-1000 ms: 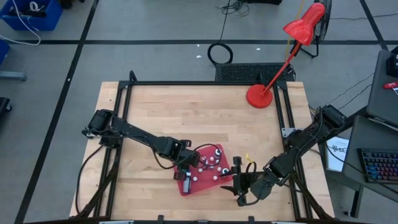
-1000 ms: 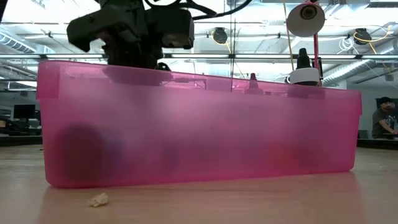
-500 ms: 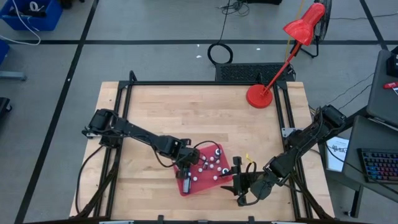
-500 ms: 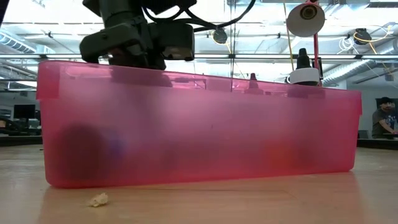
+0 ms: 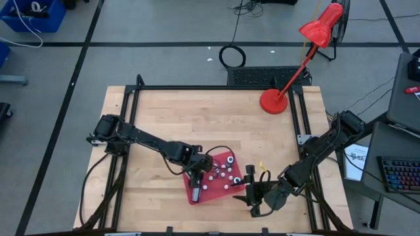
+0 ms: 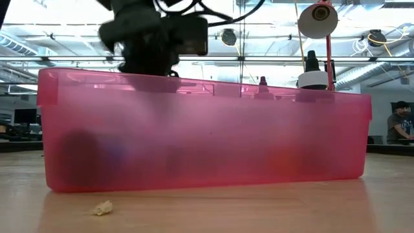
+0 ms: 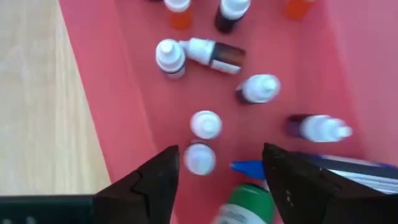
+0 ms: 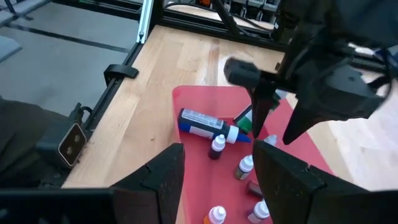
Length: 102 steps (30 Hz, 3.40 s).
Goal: Pick & Place food coloring
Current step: Return to Home Position
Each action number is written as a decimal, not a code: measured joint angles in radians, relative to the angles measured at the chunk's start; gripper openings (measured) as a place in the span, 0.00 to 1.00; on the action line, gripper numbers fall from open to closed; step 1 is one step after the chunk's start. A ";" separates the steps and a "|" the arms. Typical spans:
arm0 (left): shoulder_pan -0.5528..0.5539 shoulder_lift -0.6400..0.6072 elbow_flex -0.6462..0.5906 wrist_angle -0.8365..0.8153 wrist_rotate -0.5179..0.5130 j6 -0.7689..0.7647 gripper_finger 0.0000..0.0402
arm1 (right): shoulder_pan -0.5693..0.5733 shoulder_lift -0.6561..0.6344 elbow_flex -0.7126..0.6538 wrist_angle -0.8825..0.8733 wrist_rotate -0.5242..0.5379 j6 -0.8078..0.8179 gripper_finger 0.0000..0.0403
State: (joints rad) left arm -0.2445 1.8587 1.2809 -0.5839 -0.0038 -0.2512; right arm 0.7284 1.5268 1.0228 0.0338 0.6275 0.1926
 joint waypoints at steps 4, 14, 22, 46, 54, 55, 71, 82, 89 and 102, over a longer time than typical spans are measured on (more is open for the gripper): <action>0.002 -0.027 0.091 -0.103 0.079 -0.026 0.60 | 0.000 -0.033 -0.001 0.002 0.000 -0.022 0.45; -0.114 -0.335 0.085 -0.101 -0.061 0.205 0.61 | 0.042 -0.254 0.000 -0.137 -0.001 0.015 0.44; -0.247 -0.840 -0.300 0.060 -0.341 0.197 0.61 | 0.149 -0.476 0.000 -0.497 -0.004 0.223 0.44; -0.179 -1.853 -1.089 0.305 -0.258 0.194 0.61 | 0.203 -1.521 -0.727 -0.057 -0.057 -0.147 0.44; -0.174 -1.854 -1.115 0.313 -0.285 0.188 0.61 | 0.201 -1.508 -0.813 0.045 -0.054 -0.199 0.44; -0.172 -1.854 -1.115 0.313 -0.289 0.188 0.61 | 0.201 -1.510 -0.834 0.075 -0.060 -0.213 0.44; -0.138 -1.854 -1.114 0.309 -0.292 0.193 0.61 | 0.137 -1.516 -1.004 0.287 -0.291 -0.261 0.44; -0.125 -1.853 -1.114 0.303 -0.342 0.194 0.61 | 0.077 -1.517 -1.005 0.210 -0.455 -0.204 0.44; -0.125 -1.853 -1.114 0.303 -0.339 0.195 0.61 | 0.077 -1.516 -1.006 0.138 -0.367 -0.197 0.44; -0.125 -1.852 -1.114 0.303 -0.338 0.195 0.61 | 0.077 -1.516 -1.007 0.140 -0.367 -0.197 0.44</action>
State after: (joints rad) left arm -0.3698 0.0063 0.1673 -0.2810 -0.3420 -0.0566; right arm 0.8055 0.0105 0.0154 0.1741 0.2604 -0.0044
